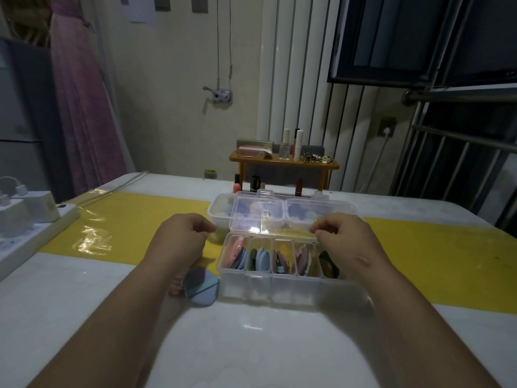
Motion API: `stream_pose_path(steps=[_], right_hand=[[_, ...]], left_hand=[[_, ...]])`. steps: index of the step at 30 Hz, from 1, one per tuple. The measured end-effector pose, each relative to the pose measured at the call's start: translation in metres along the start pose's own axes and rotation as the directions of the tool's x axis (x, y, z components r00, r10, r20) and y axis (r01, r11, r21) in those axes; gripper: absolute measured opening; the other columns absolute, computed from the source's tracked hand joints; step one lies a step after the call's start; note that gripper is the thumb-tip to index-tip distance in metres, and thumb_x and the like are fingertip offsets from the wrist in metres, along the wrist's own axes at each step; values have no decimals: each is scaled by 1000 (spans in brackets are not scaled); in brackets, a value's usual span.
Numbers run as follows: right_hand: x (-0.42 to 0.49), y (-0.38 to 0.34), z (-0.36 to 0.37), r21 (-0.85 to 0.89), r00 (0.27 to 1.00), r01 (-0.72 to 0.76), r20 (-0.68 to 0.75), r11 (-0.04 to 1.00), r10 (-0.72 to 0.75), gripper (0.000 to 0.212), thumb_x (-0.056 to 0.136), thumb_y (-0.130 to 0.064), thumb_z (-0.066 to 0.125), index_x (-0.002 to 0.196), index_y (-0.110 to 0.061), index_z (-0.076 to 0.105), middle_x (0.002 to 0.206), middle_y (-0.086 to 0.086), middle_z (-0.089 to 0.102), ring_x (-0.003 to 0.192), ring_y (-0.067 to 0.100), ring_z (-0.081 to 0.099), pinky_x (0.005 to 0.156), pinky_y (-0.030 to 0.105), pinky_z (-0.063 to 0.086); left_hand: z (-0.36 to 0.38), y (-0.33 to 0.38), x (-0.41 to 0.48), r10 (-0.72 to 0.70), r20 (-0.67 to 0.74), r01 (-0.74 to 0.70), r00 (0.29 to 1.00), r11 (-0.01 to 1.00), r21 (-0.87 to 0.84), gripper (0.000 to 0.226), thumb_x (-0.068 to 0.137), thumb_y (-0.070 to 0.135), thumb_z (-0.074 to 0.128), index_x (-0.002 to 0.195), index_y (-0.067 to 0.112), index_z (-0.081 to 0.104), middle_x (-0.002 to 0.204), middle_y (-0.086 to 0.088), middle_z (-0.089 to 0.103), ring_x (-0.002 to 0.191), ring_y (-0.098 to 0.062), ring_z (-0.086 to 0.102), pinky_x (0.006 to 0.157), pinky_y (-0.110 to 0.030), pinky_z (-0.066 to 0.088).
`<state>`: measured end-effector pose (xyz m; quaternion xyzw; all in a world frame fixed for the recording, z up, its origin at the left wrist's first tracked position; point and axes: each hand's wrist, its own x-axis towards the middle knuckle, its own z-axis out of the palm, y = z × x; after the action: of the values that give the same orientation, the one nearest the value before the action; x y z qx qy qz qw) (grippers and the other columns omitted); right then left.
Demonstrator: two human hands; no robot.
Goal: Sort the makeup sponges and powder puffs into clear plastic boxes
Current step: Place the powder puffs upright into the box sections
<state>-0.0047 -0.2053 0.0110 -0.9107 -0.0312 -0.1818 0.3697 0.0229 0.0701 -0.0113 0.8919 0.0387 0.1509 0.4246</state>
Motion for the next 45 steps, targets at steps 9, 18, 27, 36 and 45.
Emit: stream_pose_path(steps=[9, 18, 27, 36, 45], right_hand=[[-3, -2, 12, -10, 995, 93, 37, 996, -92, 22, 96, -15, 55, 101, -31, 70, 96, -12, 64, 86, 4, 58, 79, 29, 53], [-2, -1, 14, -2, 994, 87, 64, 996, -86, 21, 96, -13, 55, 103, -26, 70, 93, -12, 62, 83, 1, 56, 66, 15, 43], [-4, -2, 14, -6, 994, 79, 75, 997, -78, 21, 98, -15, 54, 105, -26, 69, 95, -10, 63, 83, 3, 57, 65, 16, 43], [-4, -2, 13, -1, 995, 65, 71, 998, -65, 21, 98, -14, 54, 107, -26, 69, 94, -12, 61, 83, 2, 56, 64, 13, 42], [-4, -3, 15, 5, 996, 65, 62, 998, -66, 20, 98, -15, 54, 104, -27, 68, 91, -14, 60, 81, 2, 57, 63, 13, 42]], left_hand=[[-6, -10, 0, -67, 287, -26, 956, 951, 308, 7, 75, 23, 74, 68, 22, 76, 60, 5, 70, 61, -13, 64, 61, -28, 53], [-9, -12, -4, -56, 461, -86, 885, 956, 281, 17, 74, 22, 80, 68, 16, 65, 62, -8, 64, 51, -23, 55, 45, -29, 46], [-4, -15, 5, -4, 174, -32, 985, 978, 204, 14, 73, 9, 69, 67, 19, 62, 71, -1, 63, 66, -21, 56, 61, -33, 47], [-7, -15, 7, -21, 42, 12, 999, 979, 205, 17, 76, 3, 57, 65, 13, 64, 68, -7, 66, 71, -28, 62, 64, -38, 52], [-11, -1, 0, -3, -223, 29, 975, 993, 111, 15, 78, 4, 57, 76, 19, 59, 79, -2, 61, 68, -17, 54, 50, -26, 36]])
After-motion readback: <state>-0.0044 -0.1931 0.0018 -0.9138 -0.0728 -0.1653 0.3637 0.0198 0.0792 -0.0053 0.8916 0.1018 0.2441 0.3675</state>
